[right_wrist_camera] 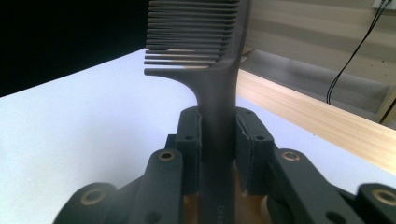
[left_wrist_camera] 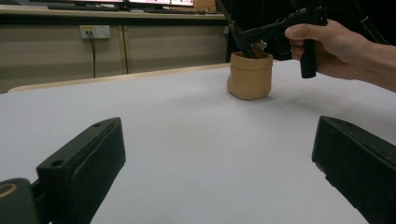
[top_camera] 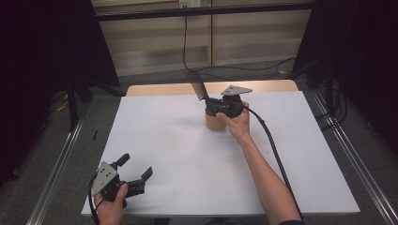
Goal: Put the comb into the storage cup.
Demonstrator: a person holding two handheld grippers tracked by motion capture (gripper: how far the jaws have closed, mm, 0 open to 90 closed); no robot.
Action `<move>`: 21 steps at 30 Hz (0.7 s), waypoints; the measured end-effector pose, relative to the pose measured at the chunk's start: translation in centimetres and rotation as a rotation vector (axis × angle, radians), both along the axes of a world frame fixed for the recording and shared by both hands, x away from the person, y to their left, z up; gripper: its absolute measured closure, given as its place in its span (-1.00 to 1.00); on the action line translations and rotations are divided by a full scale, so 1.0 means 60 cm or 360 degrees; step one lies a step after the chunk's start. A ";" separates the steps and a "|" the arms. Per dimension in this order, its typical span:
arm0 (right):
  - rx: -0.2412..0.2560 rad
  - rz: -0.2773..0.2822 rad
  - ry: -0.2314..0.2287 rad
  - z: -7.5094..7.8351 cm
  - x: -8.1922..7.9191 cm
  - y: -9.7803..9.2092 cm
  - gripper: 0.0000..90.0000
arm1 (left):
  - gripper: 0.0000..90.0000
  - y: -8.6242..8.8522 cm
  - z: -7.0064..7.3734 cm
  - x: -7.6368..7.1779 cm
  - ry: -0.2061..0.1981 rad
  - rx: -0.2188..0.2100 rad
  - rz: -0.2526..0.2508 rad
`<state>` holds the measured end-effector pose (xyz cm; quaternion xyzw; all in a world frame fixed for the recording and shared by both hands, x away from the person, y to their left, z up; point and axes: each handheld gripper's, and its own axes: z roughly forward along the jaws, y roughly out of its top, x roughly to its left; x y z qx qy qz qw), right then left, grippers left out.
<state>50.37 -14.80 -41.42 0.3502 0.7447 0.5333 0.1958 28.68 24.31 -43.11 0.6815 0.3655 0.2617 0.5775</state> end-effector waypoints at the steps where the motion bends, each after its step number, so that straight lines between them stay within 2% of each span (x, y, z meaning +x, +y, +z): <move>1: -0.0003 -0.0003 -0.0003 -0.001 -0.001 0.000 0.63 | -0.94 0.000 0.000 0.000 0.0000 -0.0003 0.0003; 11: -0.0029 -0.0012 -0.0016 -0.005 -0.005 0.000 0.62 | -0.94 0.001 0.000 -0.001 0.0003 -0.0006 0.0002; 16: -0.0109 -0.0006 0.0014 -0.015 -0.006 0.005 0.62 | -0.94 0.000 0.000 0.001 0.0002 0.0006 -0.0006; 21: -0.0104 -0.0013 0.0018 -0.021 -0.007 0.005 0.62 | -0.94 0.001 0.000 0.001 0.0006 0.0011 -0.0003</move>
